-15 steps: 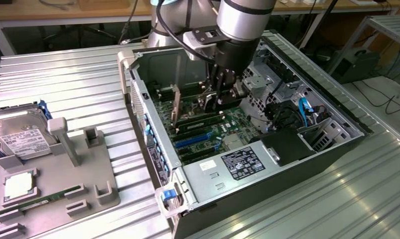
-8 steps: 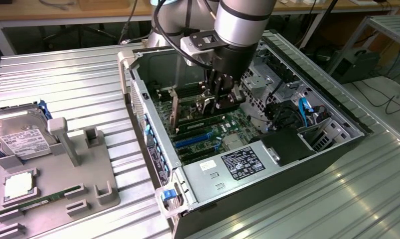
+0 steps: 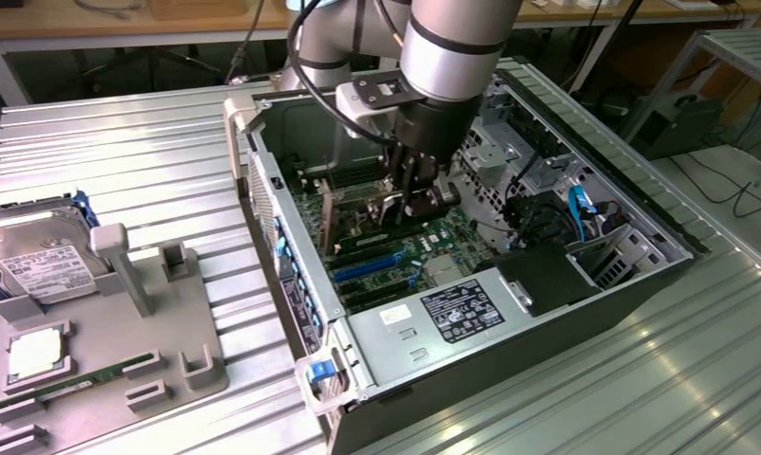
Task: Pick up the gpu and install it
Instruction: 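Insert the gpu into the slot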
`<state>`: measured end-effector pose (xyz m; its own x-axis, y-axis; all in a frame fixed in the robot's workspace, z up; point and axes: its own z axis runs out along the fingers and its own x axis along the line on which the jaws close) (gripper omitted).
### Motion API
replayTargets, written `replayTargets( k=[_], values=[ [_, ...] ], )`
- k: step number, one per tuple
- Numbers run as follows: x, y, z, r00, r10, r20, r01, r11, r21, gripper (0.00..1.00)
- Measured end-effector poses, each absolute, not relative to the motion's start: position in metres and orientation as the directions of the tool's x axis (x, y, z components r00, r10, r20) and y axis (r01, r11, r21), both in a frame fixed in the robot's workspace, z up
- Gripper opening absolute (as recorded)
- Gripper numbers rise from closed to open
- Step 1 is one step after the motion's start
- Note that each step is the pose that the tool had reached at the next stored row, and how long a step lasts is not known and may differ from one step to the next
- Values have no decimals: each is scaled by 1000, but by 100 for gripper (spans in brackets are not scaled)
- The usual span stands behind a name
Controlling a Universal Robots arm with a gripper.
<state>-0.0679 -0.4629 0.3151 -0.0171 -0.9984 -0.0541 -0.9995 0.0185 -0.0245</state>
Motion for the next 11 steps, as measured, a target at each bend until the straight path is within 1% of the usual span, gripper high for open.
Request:
replayTargets(
  k=[6,11],
  values=[
    [-73,-463,300,-17,-998,-54,-1000,18,-24,28],
    [-75,-463,294,-15,-998,-54,-1000,16,-24,28]
  ],
)
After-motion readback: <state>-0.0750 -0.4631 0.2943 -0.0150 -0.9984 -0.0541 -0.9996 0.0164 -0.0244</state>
